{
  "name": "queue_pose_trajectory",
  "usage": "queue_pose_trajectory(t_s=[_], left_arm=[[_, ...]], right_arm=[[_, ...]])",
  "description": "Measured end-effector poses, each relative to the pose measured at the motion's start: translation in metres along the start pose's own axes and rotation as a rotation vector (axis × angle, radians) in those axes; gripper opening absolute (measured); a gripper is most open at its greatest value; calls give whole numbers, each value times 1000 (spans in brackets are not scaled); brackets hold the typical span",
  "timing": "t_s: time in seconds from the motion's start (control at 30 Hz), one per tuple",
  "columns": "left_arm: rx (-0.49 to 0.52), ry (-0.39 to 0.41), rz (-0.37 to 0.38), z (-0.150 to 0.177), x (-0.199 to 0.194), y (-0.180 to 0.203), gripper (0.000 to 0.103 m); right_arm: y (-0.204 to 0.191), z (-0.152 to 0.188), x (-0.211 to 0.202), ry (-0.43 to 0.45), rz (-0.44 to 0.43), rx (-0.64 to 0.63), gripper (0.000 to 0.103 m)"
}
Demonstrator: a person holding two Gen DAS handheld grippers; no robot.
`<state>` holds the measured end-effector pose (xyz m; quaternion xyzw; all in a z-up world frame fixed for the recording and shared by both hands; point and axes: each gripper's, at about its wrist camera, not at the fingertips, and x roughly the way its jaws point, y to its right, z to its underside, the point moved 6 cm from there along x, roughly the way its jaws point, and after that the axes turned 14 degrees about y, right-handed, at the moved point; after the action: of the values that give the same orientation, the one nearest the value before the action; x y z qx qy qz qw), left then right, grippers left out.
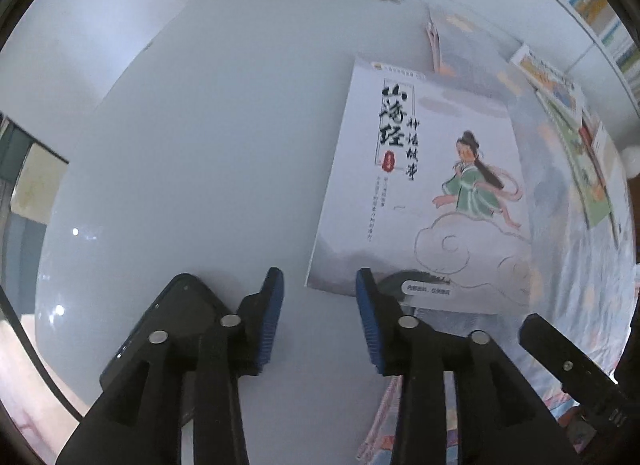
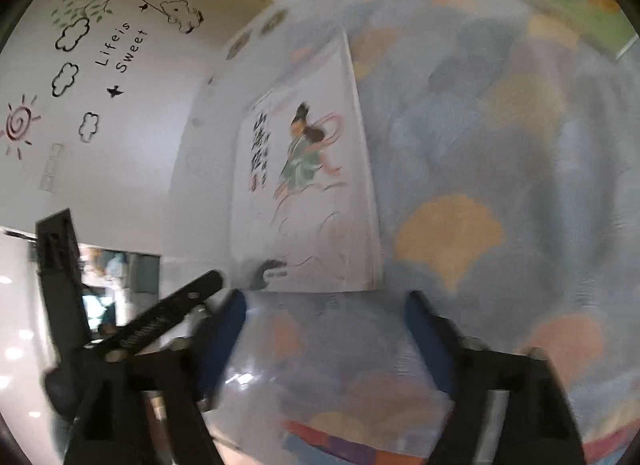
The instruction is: Organize books
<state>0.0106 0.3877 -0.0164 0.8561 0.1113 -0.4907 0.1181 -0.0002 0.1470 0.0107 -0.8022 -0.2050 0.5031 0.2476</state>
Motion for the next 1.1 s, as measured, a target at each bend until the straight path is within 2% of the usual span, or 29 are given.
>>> queue_pose_trajectory(t_s=[0.1, 0.23, 0.33, 0.37, 0.47, 0.67, 0.73, 0.83, 0.87, 1.0, 1.1], left_arm=[[-28, 43, 41, -10, -10, 14, 44], [-30, 86, 132, -27, -16, 61, 45], [-29, 118, 233, -39, -18, 114, 53], [-23, 132, 280, -43, -17, 141, 54], [28, 148, 371, -44, -15, 204, 54], [124, 151, 447, -39, 2, 328, 54], [148, 157, 455, -41, 9, 362, 54], [157, 180, 427, -51, 18, 385, 54], [128, 195, 410, -59, 26, 391, 54], [-74, 246, 331, -92, 57, 381, 54], [-134, 263, 262, -119, 75, 362, 54]], right_arm=[[7, -23, -21, 75, 1, -49, 82], [21, -47, -44, 145, 29, -67, 82], [51, -68, -65, 180, 52, -37, 82], [64, -74, -74, 195, 66, -33, 82], [107, -100, -104, 267, 131, -39, 82], [201, -143, -167, 405, 280, -53, 82], [235, -161, -184, 442, 318, -33, 82], [279, -186, -208, 486, 330, 9, 82], [289, -192, -216, 497, 322, 21, 82], [294, -234, -209, 550, 191, 67, 82], [278, -266, -176, 521, 46, 108, 82]])
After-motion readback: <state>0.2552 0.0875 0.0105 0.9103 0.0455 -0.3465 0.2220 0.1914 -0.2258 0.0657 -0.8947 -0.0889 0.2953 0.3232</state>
